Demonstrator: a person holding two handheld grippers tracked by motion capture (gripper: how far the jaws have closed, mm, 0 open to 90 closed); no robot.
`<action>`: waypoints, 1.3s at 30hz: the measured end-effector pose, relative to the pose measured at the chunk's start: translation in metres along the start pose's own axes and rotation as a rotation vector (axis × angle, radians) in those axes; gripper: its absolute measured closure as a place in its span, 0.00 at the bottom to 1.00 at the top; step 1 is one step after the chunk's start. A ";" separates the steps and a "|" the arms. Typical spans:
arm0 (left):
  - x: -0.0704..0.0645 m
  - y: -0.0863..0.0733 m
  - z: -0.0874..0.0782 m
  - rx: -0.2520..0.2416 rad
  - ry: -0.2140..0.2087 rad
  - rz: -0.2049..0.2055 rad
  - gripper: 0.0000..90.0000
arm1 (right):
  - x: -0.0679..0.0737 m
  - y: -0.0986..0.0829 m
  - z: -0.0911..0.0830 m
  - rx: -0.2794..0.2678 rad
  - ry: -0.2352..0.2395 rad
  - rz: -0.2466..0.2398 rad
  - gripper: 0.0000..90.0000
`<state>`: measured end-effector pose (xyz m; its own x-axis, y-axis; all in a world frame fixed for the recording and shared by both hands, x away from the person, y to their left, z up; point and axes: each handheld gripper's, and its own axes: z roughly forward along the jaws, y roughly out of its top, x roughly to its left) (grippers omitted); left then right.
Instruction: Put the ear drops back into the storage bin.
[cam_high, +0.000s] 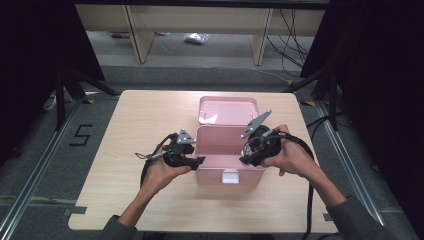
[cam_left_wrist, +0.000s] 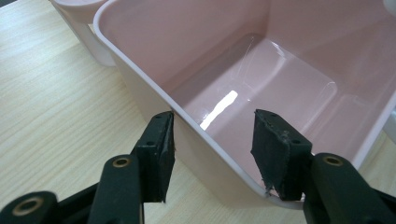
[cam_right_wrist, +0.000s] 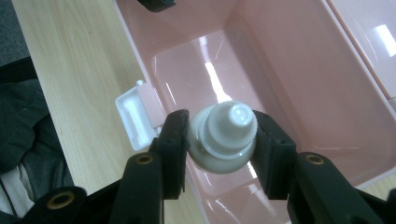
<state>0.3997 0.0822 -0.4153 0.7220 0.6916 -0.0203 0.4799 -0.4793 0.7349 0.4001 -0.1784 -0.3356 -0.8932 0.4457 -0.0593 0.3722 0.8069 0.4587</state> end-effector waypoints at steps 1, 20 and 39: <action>0.000 0.000 0.000 0.001 0.000 -0.001 0.54 | 0.001 0.000 0.001 0.005 0.007 0.008 0.67; 0.000 0.000 0.000 0.001 -0.001 0.000 0.54 | -0.013 0.004 0.023 0.093 0.004 0.012 0.67; 0.001 0.000 0.000 0.000 -0.003 -0.005 0.54 | -0.022 0.006 0.053 0.173 0.025 0.007 0.67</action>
<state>0.4003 0.0824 -0.4153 0.7214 0.6920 -0.0262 0.4835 -0.4762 0.7345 0.4355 -0.1629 -0.3780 -0.8957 0.4434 -0.0338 0.4142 0.8596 0.2992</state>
